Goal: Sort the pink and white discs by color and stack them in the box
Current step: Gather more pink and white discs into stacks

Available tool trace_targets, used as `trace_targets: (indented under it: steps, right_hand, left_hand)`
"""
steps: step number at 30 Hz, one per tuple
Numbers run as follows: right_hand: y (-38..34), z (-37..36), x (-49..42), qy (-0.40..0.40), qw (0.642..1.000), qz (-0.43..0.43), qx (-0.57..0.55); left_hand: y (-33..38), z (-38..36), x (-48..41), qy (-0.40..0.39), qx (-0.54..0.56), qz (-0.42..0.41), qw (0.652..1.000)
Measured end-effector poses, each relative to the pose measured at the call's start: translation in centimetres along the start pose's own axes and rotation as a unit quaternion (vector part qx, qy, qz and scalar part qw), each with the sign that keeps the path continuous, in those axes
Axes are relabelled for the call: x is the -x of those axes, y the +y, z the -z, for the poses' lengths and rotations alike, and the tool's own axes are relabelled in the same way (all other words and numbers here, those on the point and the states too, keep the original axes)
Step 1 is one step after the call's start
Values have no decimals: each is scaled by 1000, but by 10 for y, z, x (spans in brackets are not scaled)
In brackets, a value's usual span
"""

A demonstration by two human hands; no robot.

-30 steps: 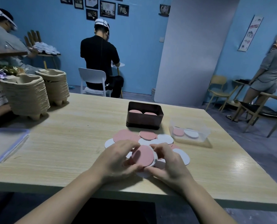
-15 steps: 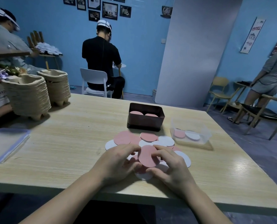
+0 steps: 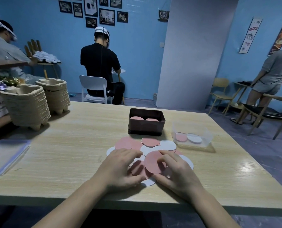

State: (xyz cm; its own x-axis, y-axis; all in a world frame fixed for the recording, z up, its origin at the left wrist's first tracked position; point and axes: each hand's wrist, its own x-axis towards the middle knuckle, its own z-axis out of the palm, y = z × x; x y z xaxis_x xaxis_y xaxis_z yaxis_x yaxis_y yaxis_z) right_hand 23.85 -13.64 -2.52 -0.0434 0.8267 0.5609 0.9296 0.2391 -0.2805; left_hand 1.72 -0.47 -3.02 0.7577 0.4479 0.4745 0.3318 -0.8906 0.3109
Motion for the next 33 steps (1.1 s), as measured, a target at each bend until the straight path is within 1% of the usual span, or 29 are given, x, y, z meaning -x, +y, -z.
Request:
trace_targets:
  steps: [3, 6, 8, 15, 17, 22, 24, 28, 30, 33]
  right_hand:
    - [11, 7, 5, -8, 1000, -9, 23]
    - [16, 9, 8, -7, 999, -43, 19]
    - [16, 7, 9, -11, 999, -43, 23]
    - [20, 6, 9, -8, 998, -57, 14]
    - [19, 4, 8, -17, 998, -52, 17]
    - [10, -2, -2, -17, 999, 4, 28]
    - [3, -10, -8, -7, 1000, 12, 14]
    - [-6, -23, -16, -24, 996, -36, -81]
    - [-6, -24, -15, -25, 995, -41, -93]
    - [-6, -24, -12, -12, 997, -37, -72]
  left_hand:
    - [1, -2, -1, -20, -11, 5, 1000]
    - [1, -2, -1, -13, 4, 7, 1000]
    - [1, -1, 0, -6, 4, 8, 1000]
    - [1, 2, 2, 81, -1, 4, 997]
    - [3, 2, 1, 95, -1, -1, 995]
    - [5, 1, 0, 108, 15, -33, 993]
    - [4, -1, 0, 115, 15, -43, 992]
    - [1, -3, 0, 118, 14, -49, 992]
    - [-1, -5, -1, 117, 7, -51, 992]
    - [-1, -7, -2, 106, 10, -52, 993]
